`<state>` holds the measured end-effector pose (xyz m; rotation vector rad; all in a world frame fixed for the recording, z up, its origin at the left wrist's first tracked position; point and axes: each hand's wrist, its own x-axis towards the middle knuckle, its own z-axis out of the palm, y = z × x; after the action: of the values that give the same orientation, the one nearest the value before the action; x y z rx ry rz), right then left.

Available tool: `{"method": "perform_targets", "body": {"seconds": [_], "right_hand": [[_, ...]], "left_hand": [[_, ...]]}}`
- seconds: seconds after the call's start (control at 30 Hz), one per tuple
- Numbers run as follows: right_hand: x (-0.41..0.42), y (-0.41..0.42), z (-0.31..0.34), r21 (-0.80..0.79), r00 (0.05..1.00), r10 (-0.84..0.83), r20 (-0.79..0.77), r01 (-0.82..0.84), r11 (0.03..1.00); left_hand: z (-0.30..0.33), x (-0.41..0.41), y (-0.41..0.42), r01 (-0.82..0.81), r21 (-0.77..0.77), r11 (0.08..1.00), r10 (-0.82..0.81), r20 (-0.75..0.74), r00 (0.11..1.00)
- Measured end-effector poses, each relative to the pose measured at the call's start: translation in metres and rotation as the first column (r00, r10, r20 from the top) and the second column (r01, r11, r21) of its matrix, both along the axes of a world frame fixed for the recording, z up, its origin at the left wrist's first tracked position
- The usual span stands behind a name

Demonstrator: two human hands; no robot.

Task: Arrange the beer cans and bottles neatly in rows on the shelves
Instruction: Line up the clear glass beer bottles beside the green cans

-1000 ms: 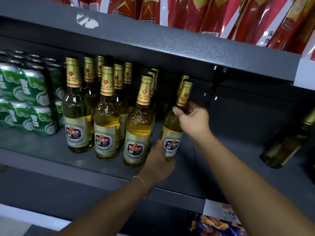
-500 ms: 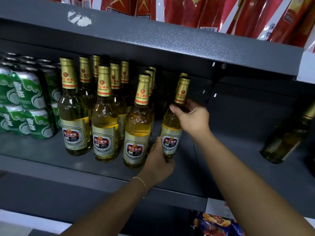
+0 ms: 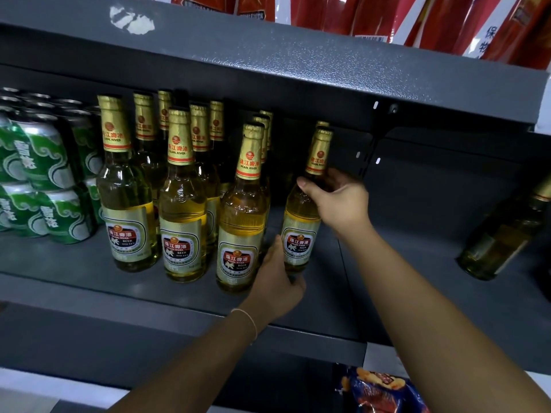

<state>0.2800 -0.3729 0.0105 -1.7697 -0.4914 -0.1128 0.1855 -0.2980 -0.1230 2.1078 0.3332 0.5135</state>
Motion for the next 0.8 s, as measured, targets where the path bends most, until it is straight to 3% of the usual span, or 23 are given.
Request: {"method": "perform_targets", "body": {"seconds": [0.8], "right_hand": [[-0.009, -0.002, -0.013, 0.018, 0.996, 0.008, 0.086, -0.009, 1.000]], "left_hand": [[0.015, -0.013, -0.006, 0.003, -0.010, 1.000, -0.003, -0.007, 1.000]]}}
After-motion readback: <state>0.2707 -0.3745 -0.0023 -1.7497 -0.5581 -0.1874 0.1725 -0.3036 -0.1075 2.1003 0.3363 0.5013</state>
